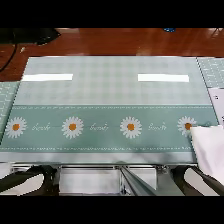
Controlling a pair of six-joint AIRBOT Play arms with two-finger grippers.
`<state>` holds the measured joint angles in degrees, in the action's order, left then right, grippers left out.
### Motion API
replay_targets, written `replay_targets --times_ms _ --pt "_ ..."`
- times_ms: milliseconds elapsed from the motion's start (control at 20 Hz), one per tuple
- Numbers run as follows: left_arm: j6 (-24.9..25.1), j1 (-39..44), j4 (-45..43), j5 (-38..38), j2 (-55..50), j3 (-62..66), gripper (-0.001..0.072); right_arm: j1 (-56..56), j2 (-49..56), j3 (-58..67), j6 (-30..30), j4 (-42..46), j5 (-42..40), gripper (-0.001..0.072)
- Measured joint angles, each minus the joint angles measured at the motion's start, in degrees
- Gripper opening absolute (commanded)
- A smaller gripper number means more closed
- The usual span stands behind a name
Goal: Fold the shirts.
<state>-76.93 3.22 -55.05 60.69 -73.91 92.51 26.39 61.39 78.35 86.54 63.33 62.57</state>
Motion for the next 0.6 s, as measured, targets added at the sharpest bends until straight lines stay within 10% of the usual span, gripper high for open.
replay_targets --times_ms 600 --pt "-11.67 8.48 -23.23 1.05 -3.41 -9.75 0.0037 -28.41 17.97 3.69 11.54 27.96 11.96 0.0022"
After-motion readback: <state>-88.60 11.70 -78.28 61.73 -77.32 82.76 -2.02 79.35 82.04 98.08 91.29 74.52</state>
